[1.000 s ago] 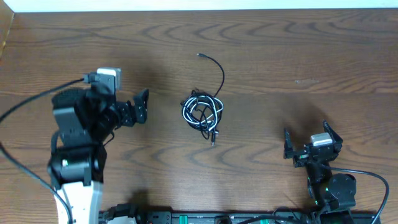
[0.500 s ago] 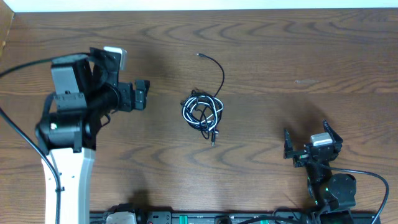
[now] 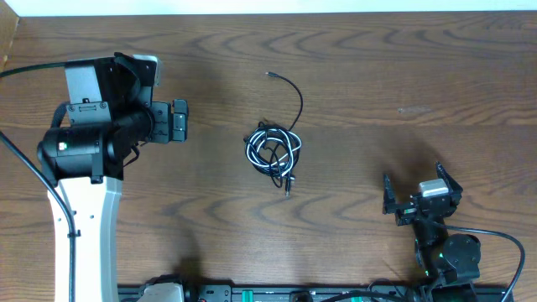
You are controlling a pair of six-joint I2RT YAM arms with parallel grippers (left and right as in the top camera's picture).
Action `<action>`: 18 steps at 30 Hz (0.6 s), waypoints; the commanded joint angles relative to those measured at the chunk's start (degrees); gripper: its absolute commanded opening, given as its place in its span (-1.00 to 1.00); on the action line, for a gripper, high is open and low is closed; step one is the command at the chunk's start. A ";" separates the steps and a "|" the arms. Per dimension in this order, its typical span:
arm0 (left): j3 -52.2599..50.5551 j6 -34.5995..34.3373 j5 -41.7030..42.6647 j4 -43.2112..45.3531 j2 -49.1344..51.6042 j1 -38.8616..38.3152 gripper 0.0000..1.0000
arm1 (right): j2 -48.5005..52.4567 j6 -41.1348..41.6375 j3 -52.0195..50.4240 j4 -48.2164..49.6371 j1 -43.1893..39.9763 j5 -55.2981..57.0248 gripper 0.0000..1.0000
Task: Untangle cables
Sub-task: 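Raise the left gripper and move it forward above the cable bundle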
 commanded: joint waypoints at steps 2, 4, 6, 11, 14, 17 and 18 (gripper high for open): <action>1.33 -1.05 -0.15 -0.24 0.11 -0.17 0.96 | -0.09 -0.42 -0.09 -0.31 0.37 0.24 0.99; 1.33 -2.01 -0.13 -0.24 0.09 -0.17 0.96 | -0.09 -0.42 -0.09 -0.28 0.37 0.24 0.98; 1.33 -3.37 -0.11 -0.22 0.11 -0.17 0.95 | -0.09 -0.42 -0.09 -0.28 0.37 0.24 0.99; 1.33 -4.26 1.36 0.26 0.22 -0.17 0.96 | -0.09 -0.42 -0.09 -0.31 0.37 0.26 0.99; 1.33 -4.26 1.36 0.22 0.22 -0.17 0.96 | -0.09 -0.42 -0.09 -0.31 0.37 0.26 0.98; 1.33 -4.28 1.38 0.20 0.22 -0.17 0.96 | -0.09 -0.42 -0.09 -0.31 0.37 0.24 0.99; 1.33 -4.28 1.38 0.20 0.22 -0.17 0.96 | -0.09 -0.42 -0.09 -0.31 0.37 0.24 0.99</action>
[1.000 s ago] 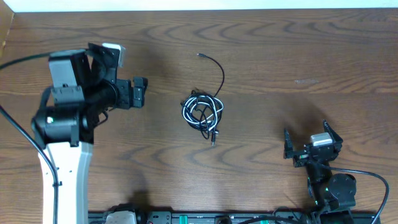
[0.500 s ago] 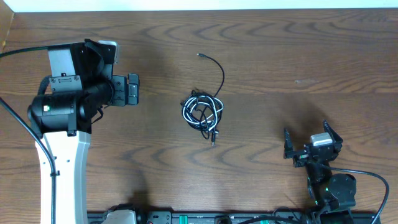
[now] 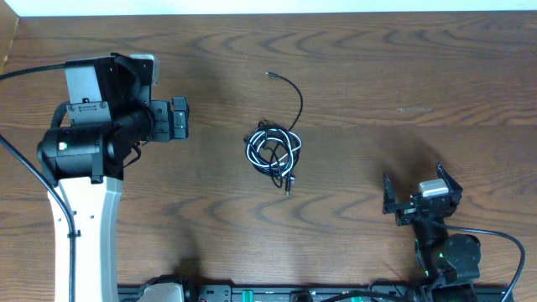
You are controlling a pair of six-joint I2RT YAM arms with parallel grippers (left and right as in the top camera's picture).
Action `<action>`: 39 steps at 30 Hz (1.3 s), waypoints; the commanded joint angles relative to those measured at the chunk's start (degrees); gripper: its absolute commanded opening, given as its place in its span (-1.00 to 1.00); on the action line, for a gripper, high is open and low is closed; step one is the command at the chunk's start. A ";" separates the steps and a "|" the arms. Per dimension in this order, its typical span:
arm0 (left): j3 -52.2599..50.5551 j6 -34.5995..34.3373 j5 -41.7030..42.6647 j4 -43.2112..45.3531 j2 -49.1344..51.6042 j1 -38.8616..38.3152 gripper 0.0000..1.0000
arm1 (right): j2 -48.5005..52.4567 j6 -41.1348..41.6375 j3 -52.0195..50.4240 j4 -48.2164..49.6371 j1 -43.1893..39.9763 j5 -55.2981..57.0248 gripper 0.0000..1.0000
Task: Untangle cables
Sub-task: 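Raise the left gripper and move it forward above the cable bundle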
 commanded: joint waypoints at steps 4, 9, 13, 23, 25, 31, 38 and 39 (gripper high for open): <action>1.31 -1.03 2.95 0.04 0.22 -0.17 0.96 | -0.09 -0.42 -0.09 -0.28 0.37 0.26 0.99; 1.31 -0.98 8.41 0.59 0.22 -0.17 0.96 | -0.09 -0.42 -0.09 -0.31 0.37 0.24 0.98; 1.31 -1.03 9.25 3.85 0.26 -0.17 0.96 | -0.09 -0.42 -0.09 -0.31 0.37 0.24 0.98; 2.23 -8.61 4.79 9.57 5.38 -0.17 0.97 | -0.09 -0.42 -0.09 -0.31 0.37 0.26 0.99; 3.52 -9.18 4.79 9.29 7.89 -0.17 1.00 | -0.09 -0.42 -0.09 -0.31 0.37 0.24 0.98; 4.70 -10.62 4.79 10.78 12.96 -0.17 0.95 | -0.09 -0.42 -0.09 -0.28 0.37 0.26 0.99; 4.68 -10.64 4.81 11.34 15.19 -0.63 0.90 | -0.09 -0.42 -0.09 -0.28 0.37 0.24 0.98; 4.68 -10.64 4.79 11.47 15.23 -0.85 0.90 | -0.09 -0.42 -0.09 -0.31 0.37 0.26 0.99</action>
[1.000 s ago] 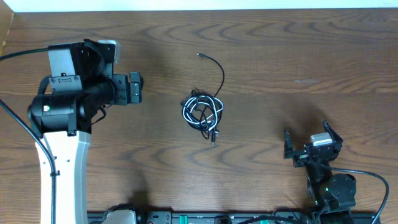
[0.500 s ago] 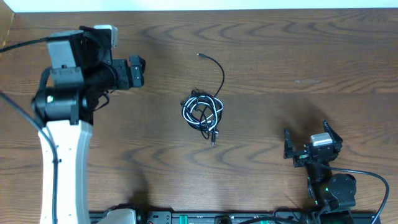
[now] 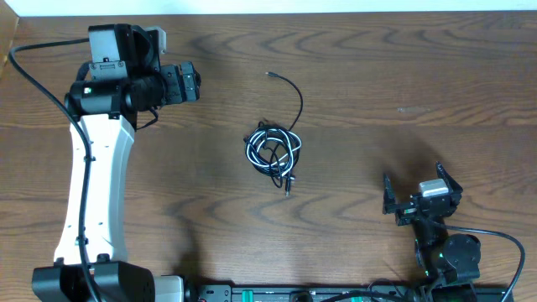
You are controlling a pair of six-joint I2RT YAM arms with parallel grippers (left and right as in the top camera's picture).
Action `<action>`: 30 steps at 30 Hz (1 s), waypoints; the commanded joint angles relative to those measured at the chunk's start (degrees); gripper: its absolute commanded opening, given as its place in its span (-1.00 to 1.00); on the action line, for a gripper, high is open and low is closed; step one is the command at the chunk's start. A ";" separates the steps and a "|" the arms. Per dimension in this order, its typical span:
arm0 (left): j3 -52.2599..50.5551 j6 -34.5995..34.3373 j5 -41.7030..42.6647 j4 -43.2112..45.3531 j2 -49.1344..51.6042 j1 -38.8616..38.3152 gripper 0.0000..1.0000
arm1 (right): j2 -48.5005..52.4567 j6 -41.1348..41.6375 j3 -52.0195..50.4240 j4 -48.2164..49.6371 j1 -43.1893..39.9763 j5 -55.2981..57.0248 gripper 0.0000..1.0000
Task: Untangle cables
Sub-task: 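Raise the left gripper and move it forward above the cable bundle, then lower the left gripper onto the black-and-white cable bundle and grasp it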
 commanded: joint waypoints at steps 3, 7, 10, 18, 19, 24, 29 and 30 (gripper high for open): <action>1.92 -0.37 -0.74 1.36 0.31 -1.81 0.90 | -0.09 -0.42 -0.09 -0.31 0.37 0.24 0.99; 1.92 -1.33 -0.76 2.75 0.63 -3.26 0.90 | -0.09 -0.42 -0.09 -0.31 0.37 0.26 0.98; 1.92 -4.13 -0.74 4.04 1.73 -3.61 0.90 | -0.09 -0.42 -0.09 -0.31 0.37 0.24 0.99; 1.92 -5.97 -0.74 6.93 6.51 -6.51 0.85 | -0.09 -0.42 -0.09 -0.31 0.37 0.24 0.99; 1.92 -6.01 -0.74 7.13 7.32 -7.26 0.83 | -0.09 -0.42 -0.09 -0.31 0.37 0.26 0.98; 1.92 -6.82 -0.70 4.46 12.17 -9.99 0.66 | -0.09 -0.42 -0.09 -0.31 0.37 0.26 0.99; 1.92 -6.84 -0.07 -0.11 16.22 -11.02 0.54 | -0.09 -0.42 -0.09 -0.31 0.37 0.24 0.99; 1.92 -6.82 -0.07 -1.03 16.87 -11.28 0.54 | -0.09 -0.42 -0.09 -0.31 0.37 0.24 0.99</action>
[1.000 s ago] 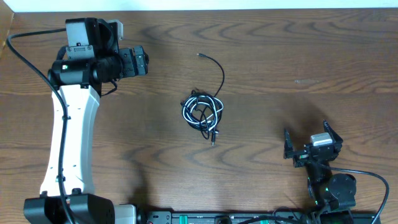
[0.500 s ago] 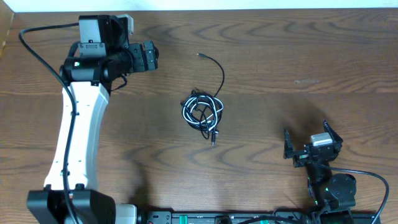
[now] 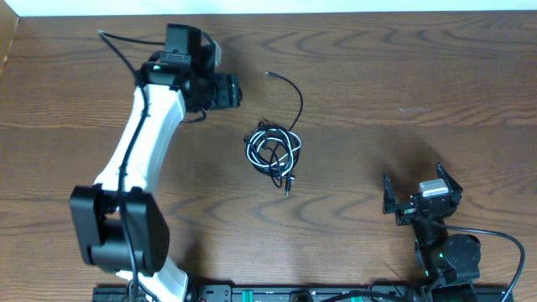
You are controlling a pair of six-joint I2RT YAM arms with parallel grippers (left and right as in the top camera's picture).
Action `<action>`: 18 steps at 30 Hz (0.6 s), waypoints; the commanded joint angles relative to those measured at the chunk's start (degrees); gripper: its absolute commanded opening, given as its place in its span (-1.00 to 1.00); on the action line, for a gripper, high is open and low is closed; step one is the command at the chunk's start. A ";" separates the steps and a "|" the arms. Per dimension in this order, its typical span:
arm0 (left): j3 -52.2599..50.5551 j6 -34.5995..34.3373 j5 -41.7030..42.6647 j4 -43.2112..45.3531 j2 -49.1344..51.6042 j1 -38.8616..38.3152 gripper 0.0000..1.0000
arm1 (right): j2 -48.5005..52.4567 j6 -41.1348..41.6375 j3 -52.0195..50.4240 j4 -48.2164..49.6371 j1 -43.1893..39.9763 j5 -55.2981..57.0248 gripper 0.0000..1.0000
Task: Untangle cables
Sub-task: 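Lower the left gripper onto the black-and-white cable bundle and grasp it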
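The cables [image 3: 273,152] lie mid-table as one small knot of black and white loops. A thin black tail [image 3: 299,99] arcs up from the knot to a free end at the back, and a short plug end [image 3: 288,186] sticks out at the front. My left gripper [image 3: 237,91] hangs above the table, up and left of the knot and just left of the tail's end. It touches nothing, and its jaw state does not show from above. My right gripper [image 3: 413,184] stands open and empty at the front right, far from the cables.
The brown wooden table [image 3: 419,75] carries nothing but the cables. The left arm's white link [image 3: 134,151] stretches diagonally across the left half. A black rail [image 3: 277,294] with the arm bases runs along the front edge.
My left arm has reached further right and a little back, so its gripper went from the far left to just beside the black tail. The cables and the right arm have not moved.
At first my left gripper hung at the left of the table, level with the knot but far from it, and barely shifted. Then it was higher up at the back left. Now it is close to the knot's upper left. The cables have lain untouched throughout.
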 commanded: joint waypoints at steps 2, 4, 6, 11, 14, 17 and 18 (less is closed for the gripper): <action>1.75 -0.44 -0.13 -3.04 2.67 -0.94 0.54 | -0.09 -0.42 -0.09 -0.28 0.37 0.24 0.98; 1.68 -0.44 -0.11 -3.34 3.39 -1.44 0.54 | -0.09 -0.42 -0.09 -0.31 0.37 0.26 0.99; 1.27 -0.39 -0.13 -2.86 3.78 -2.03 0.54 | -0.09 -0.42 -0.09 -0.31 0.37 0.24 0.98; 0.72 1.14 -0.11 -1.38 4.63 -2.64 0.52 | -0.09 -0.42 -0.09 -0.31 0.37 0.24 0.99; 0.66 4.81 1.66 -1.42 5.22 -2.64 0.53 | -0.09 -0.42 -0.09 -0.31 0.37 0.26 0.99; 0.66 7.41 5.57 -1.40 6.49 -2.64 0.50 | -0.09 -0.42 -0.09 -0.31 0.37 0.26 0.98; 0.66 7.39 5.95 -1.40 7.04 -2.64 0.47 | -0.09 -0.42 -0.09 -0.31 0.37 0.24 0.99</action>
